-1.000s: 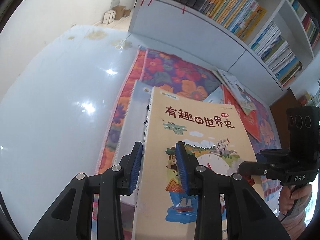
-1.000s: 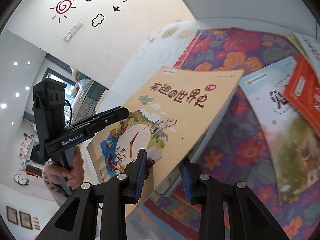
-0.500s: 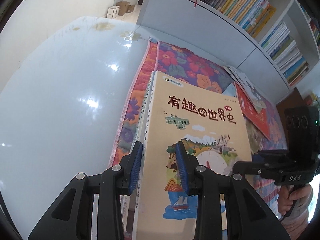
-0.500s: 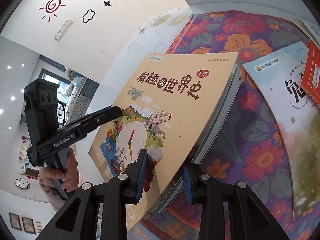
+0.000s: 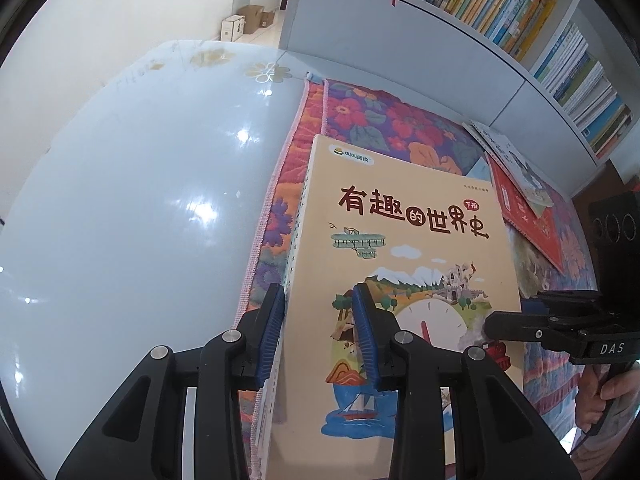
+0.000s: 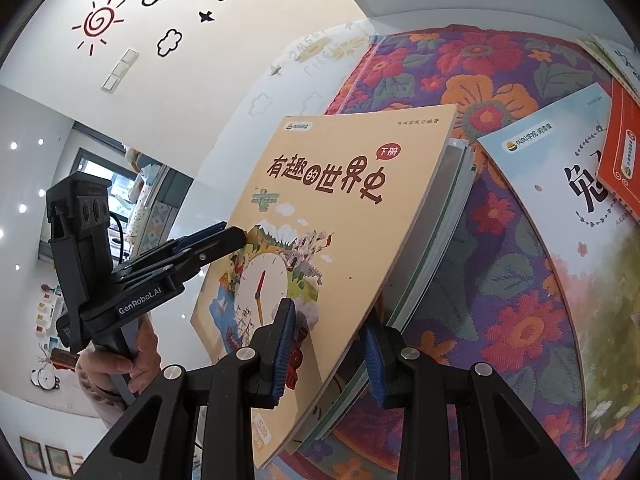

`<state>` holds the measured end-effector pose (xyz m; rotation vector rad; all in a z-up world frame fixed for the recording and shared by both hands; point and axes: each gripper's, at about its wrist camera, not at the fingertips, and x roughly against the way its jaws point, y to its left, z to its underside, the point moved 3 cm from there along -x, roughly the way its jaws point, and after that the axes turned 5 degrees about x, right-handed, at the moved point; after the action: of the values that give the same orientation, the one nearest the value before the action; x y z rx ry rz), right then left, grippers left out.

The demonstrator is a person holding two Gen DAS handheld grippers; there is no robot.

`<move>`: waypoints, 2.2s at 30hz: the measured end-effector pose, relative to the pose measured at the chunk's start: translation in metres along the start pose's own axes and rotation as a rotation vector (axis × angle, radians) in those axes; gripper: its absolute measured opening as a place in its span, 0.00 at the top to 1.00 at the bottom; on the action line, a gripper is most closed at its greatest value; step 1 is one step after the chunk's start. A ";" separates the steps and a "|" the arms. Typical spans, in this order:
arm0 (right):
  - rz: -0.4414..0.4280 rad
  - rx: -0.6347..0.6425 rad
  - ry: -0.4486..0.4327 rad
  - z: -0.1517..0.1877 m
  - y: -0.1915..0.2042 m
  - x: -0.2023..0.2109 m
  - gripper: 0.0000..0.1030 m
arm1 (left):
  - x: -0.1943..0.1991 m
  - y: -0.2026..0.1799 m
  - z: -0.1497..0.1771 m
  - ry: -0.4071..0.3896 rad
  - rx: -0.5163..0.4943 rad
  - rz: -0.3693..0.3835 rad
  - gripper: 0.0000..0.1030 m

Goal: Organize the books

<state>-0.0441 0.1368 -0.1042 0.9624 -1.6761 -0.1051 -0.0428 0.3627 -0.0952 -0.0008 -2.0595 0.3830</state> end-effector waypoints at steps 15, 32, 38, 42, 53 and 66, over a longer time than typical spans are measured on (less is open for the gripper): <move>0.008 -0.042 0.001 -0.007 -0.003 0.016 0.44 | 0.037 -0.013 -0.002 -0.107 0.015 -0.029 0.68; 0.021 -0.123 -0.128 0.020 -0.053 0.095 0.44 | 0.036 -0.120 0.003 -0.109 -0.120 0.043 0.67; 0.055 -0.194 -0.201 0.032 -0.103 0.142 0.44 | 0.015 -0.184 -0.011 -0.106 -0.128 0.084 0.67; 0.072 -0.237 -0.254 0.032 -0.135 0.178 0.44 | 0.002 -0.234 -0.025 -0.120 -0.136 0.138 0.67; 0.184 -0.313 -0.531 0.016 -0.235 0.276 0.44 | -0.086 -0.311 -0.054 -0.116 -0.035 0.176 0.67; 0.454 -0.167 -0.535 -0.026 -0.318 0.205 0.53 | -0.167 -0.335 -0.063 -0.151 -0.098 0.112 0.67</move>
<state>0.1432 -0.1931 -0.1046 0.4248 -2.2976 -0.2068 0.1471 0.0349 -0.1186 -0.1509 -2.2324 0.3600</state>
